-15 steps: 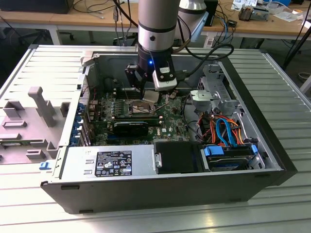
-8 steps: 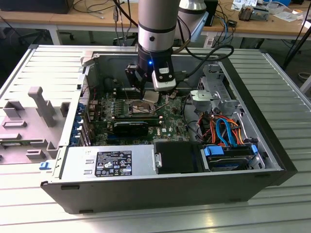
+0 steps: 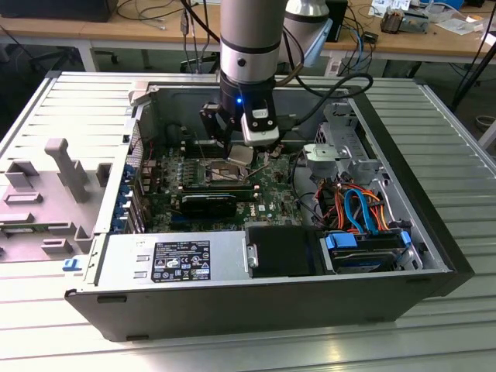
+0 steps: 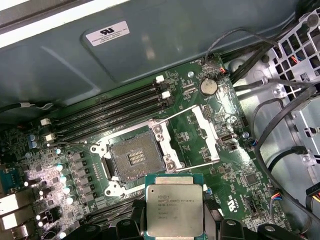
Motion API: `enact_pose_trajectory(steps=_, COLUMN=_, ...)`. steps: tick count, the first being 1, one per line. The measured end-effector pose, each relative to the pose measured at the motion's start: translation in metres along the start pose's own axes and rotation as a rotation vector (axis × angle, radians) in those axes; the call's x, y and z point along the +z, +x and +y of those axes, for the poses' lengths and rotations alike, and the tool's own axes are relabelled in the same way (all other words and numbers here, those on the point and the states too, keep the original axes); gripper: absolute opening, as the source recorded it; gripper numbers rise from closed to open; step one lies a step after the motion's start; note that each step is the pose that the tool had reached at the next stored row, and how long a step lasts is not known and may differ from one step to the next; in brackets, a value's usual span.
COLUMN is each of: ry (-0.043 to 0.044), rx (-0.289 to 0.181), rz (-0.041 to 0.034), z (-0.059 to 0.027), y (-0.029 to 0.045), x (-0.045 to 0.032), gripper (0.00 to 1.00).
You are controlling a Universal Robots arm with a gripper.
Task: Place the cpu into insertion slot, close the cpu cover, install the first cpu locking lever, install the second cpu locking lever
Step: 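Place the cpu into insertion slot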
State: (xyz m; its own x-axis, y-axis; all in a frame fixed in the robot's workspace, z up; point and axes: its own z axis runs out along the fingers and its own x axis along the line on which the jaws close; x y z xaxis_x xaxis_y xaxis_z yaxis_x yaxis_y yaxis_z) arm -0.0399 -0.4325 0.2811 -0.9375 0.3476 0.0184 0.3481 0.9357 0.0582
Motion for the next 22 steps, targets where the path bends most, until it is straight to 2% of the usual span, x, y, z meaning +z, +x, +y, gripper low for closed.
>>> enact_pose_trajectory(steps=22, ry=-0.0007, rx=0.041, rz=-0.0024, z=-0.0001, y=0.0, x=0.002, gripper=0.55)
